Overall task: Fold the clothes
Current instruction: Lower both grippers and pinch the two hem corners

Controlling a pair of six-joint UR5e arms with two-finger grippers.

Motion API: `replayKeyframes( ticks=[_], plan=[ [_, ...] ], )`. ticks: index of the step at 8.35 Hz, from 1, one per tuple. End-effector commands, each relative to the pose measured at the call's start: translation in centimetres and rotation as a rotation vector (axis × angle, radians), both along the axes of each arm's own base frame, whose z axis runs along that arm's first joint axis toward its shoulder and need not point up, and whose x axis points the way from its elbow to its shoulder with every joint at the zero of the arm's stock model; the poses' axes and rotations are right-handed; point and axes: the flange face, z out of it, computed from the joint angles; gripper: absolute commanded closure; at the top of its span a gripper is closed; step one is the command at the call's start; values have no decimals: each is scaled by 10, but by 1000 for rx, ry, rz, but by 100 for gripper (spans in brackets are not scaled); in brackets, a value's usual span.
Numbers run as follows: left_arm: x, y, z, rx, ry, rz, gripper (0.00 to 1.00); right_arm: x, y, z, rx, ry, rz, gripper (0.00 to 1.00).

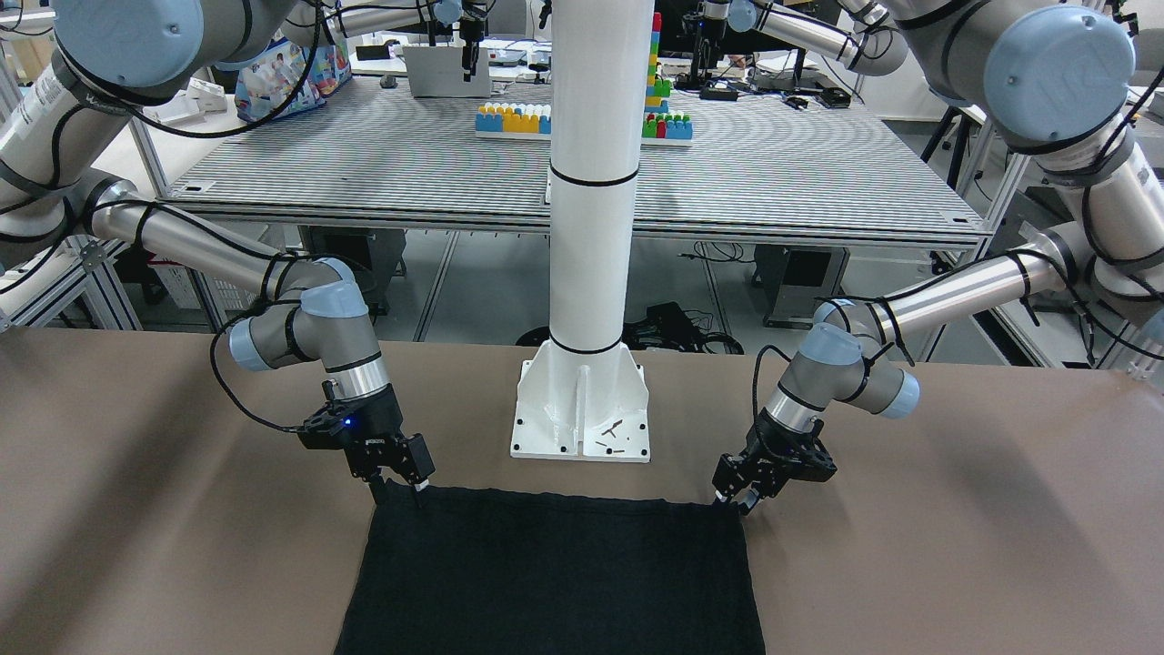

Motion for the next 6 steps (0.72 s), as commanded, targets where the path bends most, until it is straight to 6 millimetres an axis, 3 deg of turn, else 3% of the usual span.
replayKeyframes(
  ticks=[1, 6],
  plan=[
    [-19, 2, 6, 6, -19, 5, 59, 0, 0, 0, 0, 0, 0, 6],
    [-12, 16, 3, 13, -15, 26, 59, 0, 0, 1, -1, 2, -1, 6]
  ],
)
